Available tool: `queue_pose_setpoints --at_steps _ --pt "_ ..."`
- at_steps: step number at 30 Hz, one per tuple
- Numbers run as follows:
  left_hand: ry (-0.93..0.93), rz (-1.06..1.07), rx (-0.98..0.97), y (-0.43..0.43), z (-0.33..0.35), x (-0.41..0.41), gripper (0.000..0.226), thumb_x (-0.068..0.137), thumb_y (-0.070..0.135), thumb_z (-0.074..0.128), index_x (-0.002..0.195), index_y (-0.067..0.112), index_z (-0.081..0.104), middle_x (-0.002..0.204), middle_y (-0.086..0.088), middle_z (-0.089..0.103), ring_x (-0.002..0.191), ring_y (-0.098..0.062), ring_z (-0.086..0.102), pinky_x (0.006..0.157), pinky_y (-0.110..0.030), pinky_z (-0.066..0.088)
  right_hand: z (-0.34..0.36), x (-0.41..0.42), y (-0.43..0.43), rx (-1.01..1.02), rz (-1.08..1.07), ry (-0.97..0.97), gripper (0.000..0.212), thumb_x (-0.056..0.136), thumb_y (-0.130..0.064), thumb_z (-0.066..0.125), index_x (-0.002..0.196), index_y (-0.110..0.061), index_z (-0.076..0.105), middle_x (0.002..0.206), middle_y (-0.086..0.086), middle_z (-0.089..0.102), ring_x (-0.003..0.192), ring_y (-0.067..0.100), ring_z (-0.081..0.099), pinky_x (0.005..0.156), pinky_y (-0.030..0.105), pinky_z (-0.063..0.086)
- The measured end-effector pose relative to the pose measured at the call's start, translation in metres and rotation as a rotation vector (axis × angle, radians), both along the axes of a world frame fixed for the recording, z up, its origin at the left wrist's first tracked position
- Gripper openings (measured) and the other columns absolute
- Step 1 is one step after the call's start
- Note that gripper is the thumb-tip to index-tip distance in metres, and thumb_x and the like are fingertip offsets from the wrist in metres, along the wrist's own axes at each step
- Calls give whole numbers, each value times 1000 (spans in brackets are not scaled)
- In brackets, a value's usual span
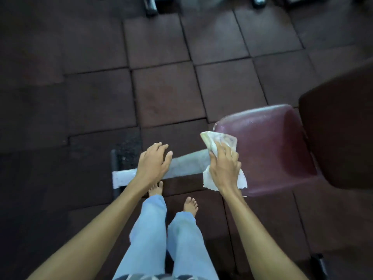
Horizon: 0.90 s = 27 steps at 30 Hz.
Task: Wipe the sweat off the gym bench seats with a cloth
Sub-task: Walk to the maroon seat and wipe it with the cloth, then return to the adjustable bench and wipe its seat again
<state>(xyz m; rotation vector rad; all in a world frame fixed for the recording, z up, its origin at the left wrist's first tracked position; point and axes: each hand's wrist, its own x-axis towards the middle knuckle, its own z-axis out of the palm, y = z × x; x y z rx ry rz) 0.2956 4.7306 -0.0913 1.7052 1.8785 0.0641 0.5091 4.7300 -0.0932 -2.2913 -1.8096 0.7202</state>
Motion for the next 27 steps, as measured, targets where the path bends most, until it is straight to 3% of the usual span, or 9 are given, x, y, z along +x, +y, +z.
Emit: queue_pose_setpoints --at_steps 7,14,21,27 --pt "72 413 -59 -111 89 -136 45 100 40 38 135 16 50 138 -2 52 126 -22 48 101 -40 35 89 -147 18 8 593 -20 39 102 -41 42 138 -26 46 139 -3 50 121 34 43 92 53 38" --pt "94 667 -94 -181 142 -248 47 99 45 36 134 18 49 138 -2 51 125 -22 50 102 -40 39 147 -288 15 -1 918 -30 37 102 -40 41 135 -23 48 140 -1 50 122 36 42 95 55 37" --pt "42 802 -65 -192 128 -403 47 98 48 36 135 21 49 137 4 51 125 -16 50 98 -35 41 137 -456 32 -124 1055 -82 36 102 -41 41 131 -22 49 137 4 49 122 36 41 97 55 35" --pt "9 660 -145 -163 124 -566 47 98 49 36 136 23 47 139 5 50 123 -17 52 100 -36 41 114 -597 58 -383 965 -84 36 96 -46 47 123 -25 54 123 8 60 117 36 55 95 51 47"
